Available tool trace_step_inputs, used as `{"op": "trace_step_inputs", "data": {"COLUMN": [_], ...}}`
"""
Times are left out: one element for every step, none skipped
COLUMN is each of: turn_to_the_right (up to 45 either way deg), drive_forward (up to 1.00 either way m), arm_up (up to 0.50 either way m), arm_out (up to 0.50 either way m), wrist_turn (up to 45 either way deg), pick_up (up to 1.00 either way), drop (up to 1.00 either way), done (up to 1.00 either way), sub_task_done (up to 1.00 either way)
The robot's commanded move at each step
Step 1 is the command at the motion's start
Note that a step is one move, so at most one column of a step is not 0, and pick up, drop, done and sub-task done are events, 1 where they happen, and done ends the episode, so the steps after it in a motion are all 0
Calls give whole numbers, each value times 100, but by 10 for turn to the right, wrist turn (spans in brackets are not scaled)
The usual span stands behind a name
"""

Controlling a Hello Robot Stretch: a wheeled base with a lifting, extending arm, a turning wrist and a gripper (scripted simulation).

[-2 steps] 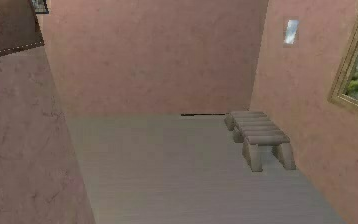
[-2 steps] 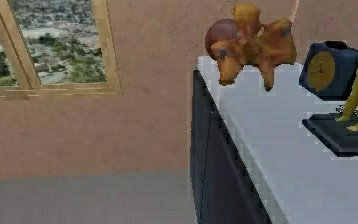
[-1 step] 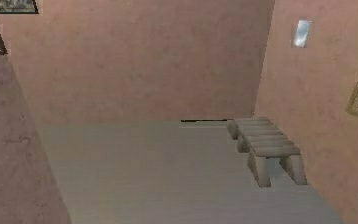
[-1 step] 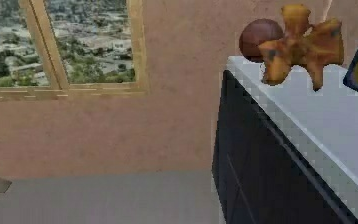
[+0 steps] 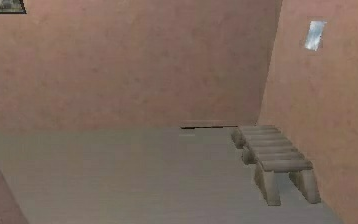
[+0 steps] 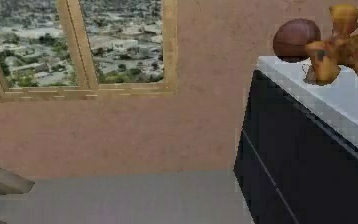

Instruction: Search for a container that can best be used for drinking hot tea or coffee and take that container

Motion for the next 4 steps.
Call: {"op": "trace_step_inputs", "data": {"turn_to_the_right": [450,420,0,-300], "drive_forward": [0,0,40,0], "arm_up": [0,0,0,0], "arm_out": [0,0,0,0], "wrist_turn": [0,0,0,0], "pick_up": [0,0,0,0], "drop": [0,0,0,0], "done": [0,0,0,0], "sub_task_done": [0,0,0,0]}}
